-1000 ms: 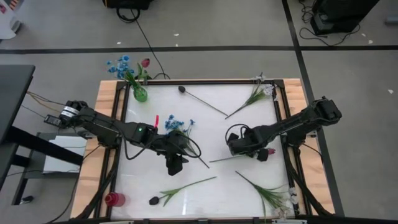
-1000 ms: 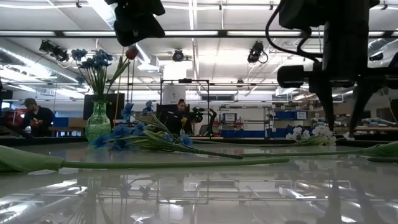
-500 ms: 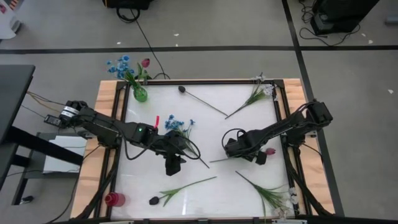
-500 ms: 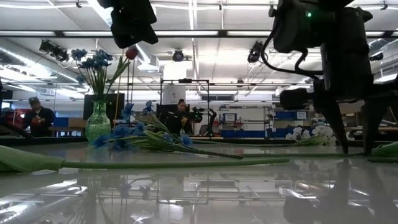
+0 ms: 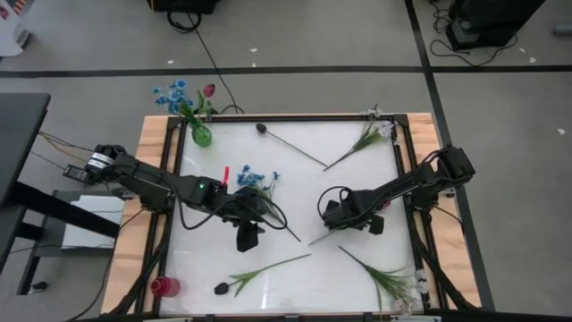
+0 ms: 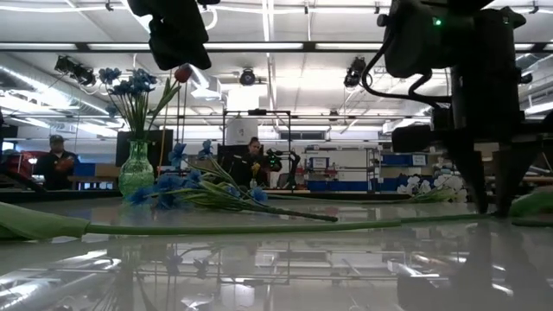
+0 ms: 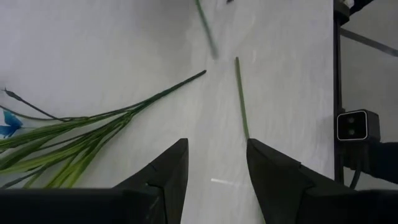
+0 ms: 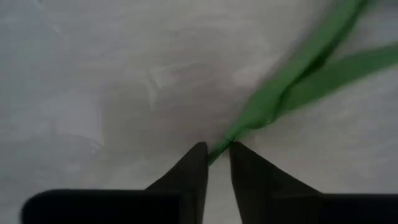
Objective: Sort flowers into vase by color
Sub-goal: Put the red tulip into the green vase
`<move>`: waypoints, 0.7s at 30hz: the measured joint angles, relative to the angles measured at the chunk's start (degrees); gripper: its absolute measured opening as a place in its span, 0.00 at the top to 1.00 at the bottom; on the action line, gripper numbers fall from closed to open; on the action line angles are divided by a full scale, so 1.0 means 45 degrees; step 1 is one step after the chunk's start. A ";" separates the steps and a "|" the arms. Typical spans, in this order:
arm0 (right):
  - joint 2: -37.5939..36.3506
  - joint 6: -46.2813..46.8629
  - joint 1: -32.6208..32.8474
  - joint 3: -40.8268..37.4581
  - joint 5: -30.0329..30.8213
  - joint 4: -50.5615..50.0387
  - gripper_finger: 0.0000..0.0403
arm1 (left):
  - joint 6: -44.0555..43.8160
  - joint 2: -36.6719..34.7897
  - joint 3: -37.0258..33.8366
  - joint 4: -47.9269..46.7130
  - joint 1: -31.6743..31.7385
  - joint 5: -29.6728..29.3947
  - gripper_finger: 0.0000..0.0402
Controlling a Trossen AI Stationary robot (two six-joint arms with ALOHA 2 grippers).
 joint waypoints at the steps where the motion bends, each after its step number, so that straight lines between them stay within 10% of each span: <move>1: -0.0005 -0.0070 0.0079 -0.0074 0.0094 0.0065 0.86 | -0.0005 0.0000 0.0001 0.0001 0.0000 0.0000 0.58; 13: -0.0472 -0.0131 0.1527 0.0087 0.1169 -0.0062 0.99 | 0.0204 0.0000 0.0001 0.0060 -0.0010 0.0000 0.58; 21: -0.1661 -0.1458 0.2085 0.1645 0.6002 -0.0183 0.99 | 0.0190 -0.0005 0.0004 0.1474 0.0163 0.0000 0.58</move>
